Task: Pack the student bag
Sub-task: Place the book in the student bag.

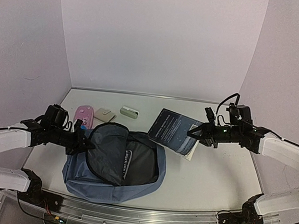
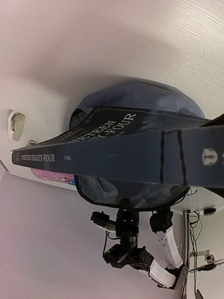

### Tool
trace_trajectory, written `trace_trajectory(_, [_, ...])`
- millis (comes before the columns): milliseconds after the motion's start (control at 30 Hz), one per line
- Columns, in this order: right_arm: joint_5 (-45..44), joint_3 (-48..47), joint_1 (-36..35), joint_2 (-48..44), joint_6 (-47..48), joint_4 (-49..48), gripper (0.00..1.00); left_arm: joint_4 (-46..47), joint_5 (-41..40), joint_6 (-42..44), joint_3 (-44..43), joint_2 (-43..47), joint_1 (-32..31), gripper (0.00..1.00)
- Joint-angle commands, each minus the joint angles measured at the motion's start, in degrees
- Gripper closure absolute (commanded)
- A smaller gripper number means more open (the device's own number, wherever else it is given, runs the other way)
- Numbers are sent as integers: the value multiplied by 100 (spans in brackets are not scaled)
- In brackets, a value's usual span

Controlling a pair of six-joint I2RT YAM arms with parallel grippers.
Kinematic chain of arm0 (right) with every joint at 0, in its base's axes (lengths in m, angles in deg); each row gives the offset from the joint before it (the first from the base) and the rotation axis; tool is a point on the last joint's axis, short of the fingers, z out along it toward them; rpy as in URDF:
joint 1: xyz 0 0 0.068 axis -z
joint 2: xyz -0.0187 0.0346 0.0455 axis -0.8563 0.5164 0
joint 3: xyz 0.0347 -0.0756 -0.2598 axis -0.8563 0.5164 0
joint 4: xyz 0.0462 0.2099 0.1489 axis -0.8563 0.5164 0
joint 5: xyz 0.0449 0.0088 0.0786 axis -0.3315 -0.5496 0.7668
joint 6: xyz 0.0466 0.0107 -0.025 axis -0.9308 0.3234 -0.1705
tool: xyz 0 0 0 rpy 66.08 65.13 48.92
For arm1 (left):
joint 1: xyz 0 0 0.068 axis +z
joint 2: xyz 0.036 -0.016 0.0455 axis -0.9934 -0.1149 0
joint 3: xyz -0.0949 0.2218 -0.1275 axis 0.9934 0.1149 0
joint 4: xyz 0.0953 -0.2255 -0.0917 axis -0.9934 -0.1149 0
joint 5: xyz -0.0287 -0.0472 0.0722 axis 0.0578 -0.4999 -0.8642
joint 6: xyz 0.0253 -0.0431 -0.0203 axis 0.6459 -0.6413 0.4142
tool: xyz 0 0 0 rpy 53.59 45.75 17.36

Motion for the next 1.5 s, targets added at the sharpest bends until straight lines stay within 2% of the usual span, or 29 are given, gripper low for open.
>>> trace_trajectory(0, [621, -146, -545, 209, -324, -1104, 100, -93, -275, 236, -645, 537, 10, 100])
trace_trajectory(100, [708, -57, -806, 347, -803, -1765, 100, -233, -184, 377, -883, 885, 10, 100])
trace_trajectory(300, [698, -206, -909, 541, -1215, -2223, 100, -722, -110, 542, -1103, 1079, 10, 100])
trace_trajectory(567, [711, -80, -1173, 840, -1832, -3083, 100, -600, -51, 480, -1024, 1182, 10, 100])
trace_trajectory(767, [762, 379, -1398, 1061, -2857, -4728, 100, -637, -46, 506, -1041, 1147, 10, 100])
trace_trajectory(1067, [497, 526, -1560, 1621, -2682, -4508, 100, -656, -98, 549, -1112, 1173, 8, 100])
trace_trajectory(1267, [40, 229, -1574, 1808, -1740, -3012, 100, -784, -204, 607, -1190, 1264, 11, 100])
trace_trajectory(1467, [-177, 64, -1580, 2044, -1197, -2296, 100, -880, -225, 666, -1303, 1274, 10, 100])
